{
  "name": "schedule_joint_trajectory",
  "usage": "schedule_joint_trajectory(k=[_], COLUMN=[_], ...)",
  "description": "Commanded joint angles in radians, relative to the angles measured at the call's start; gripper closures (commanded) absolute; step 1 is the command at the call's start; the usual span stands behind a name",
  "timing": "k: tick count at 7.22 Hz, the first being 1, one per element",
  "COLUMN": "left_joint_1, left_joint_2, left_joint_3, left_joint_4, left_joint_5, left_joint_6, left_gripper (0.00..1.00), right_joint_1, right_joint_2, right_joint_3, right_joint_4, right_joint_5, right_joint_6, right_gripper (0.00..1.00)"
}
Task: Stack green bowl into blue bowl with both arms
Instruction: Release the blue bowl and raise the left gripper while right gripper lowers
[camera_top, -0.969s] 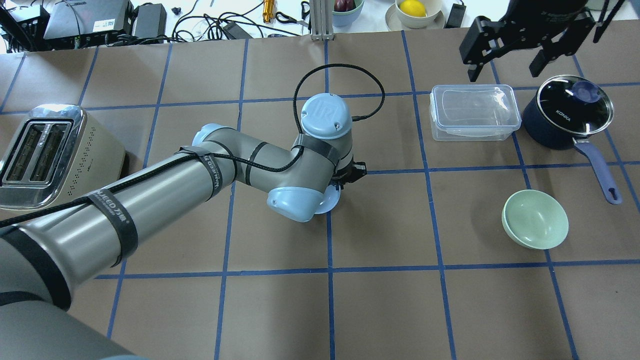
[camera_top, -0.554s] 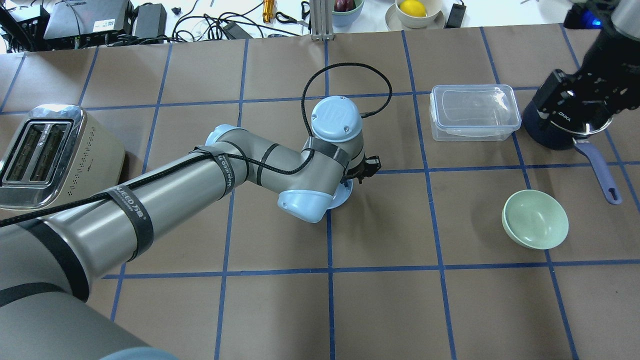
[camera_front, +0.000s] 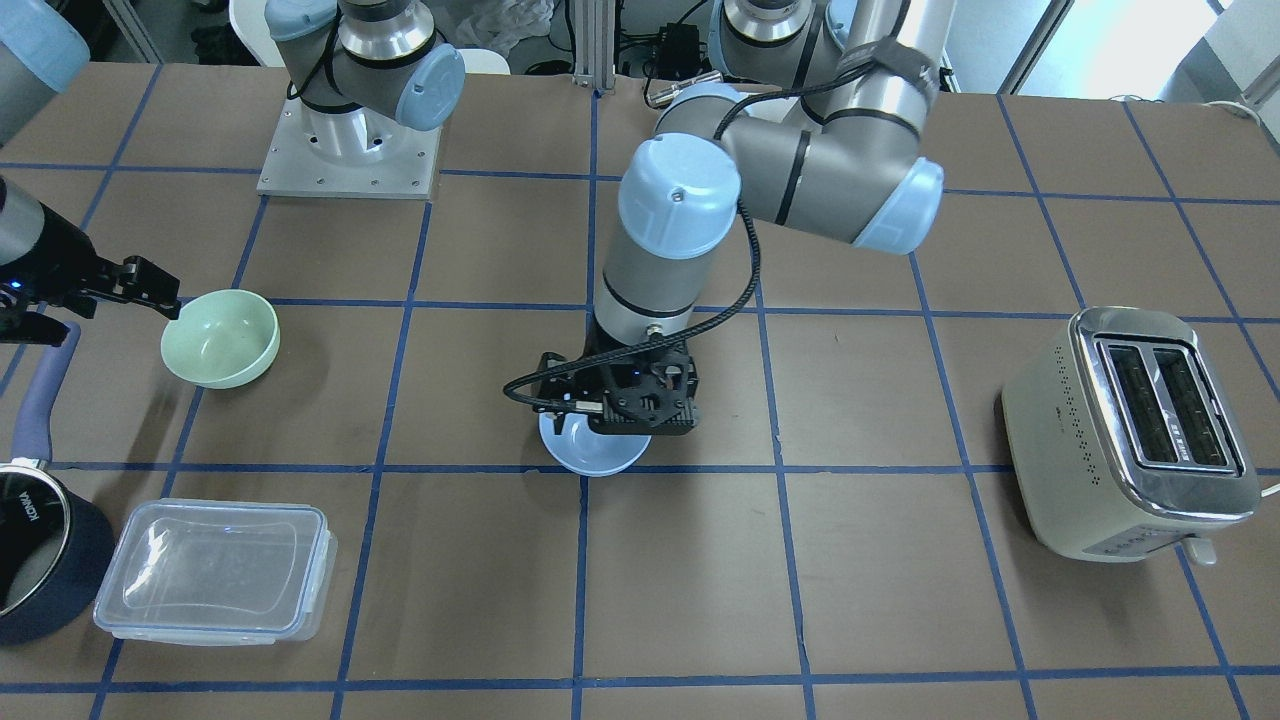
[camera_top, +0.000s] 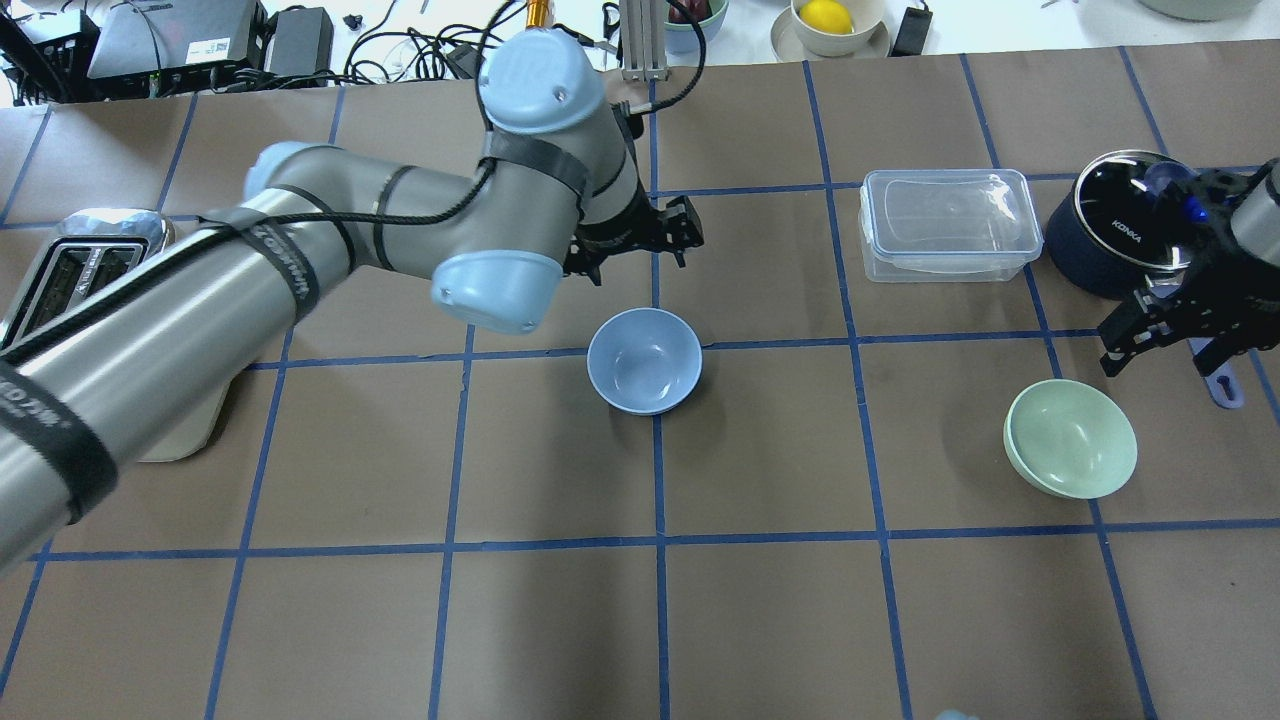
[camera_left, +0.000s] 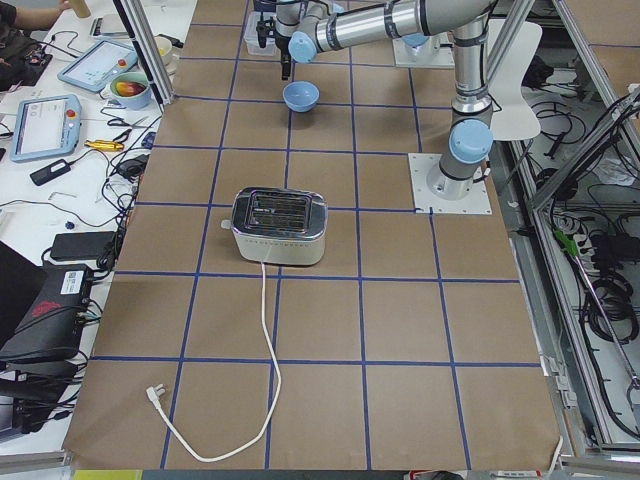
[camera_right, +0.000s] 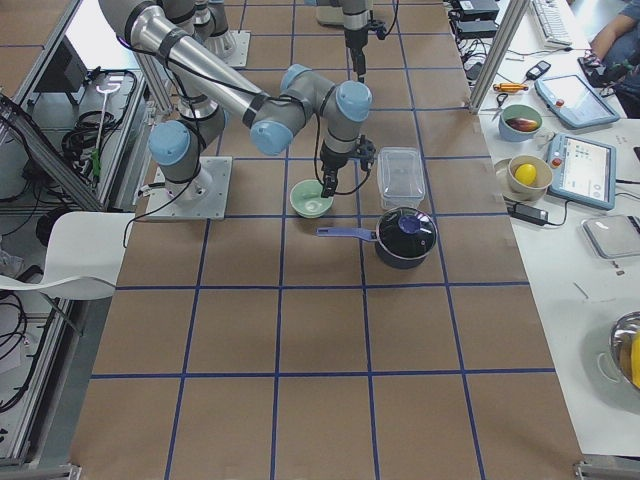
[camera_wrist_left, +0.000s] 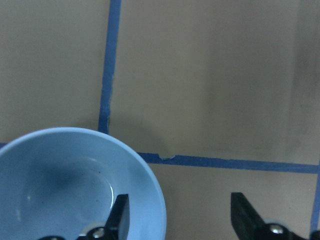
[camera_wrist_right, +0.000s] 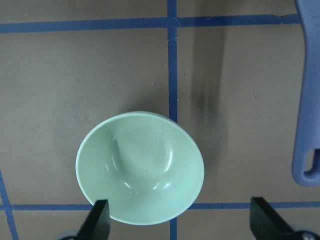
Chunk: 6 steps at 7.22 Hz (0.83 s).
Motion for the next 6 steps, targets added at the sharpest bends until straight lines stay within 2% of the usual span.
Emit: schedule_joint_trajectory(k=[1,2,3,4,5,6], left_joint_1=[0.141,0.192,0.200,0.203,0.236,0.264], left_joint_2=[0.130,0.178,0.234,0.275,0.284,0.290], left_joint_3=[0.096,0.172,0.214,0.210,0.210,0.205], left_joint_4=[-0.356,-0.468,-0.617,-0.620,-0.571,-0.505], left_joint_5=[0.095,0.089,0.087,0.088,0.095,0.098], left_joint_6=[0.332,0.343,0.360,0.390,0.483,0.486], left_gripper=[0.00,0.00,0.00,0.00,0.00,0.00], right_joint_1=[-0.027,-0.077,-0.100,-0.101,-0.101,-0.101], right_joint_2=[0.054,0.078,0.095,0.094,0.089,0.088], right_joint_3=[0.180,0.224,0.232,0.232,0.229,0.221], right_joint_4=[-0.274,-0.357,-0.378,-0.361,-0.346,-0.337], right_joint_5=[-0.004,-0.002,-0.002,-0.002,-0.001,0.004], right_joint_6=[-0.066,-0.173,-0.195,-0.179,-0.157,-0.154], right_gripper=[0.04,0.11,0.44,0.75,0.97,1.00])
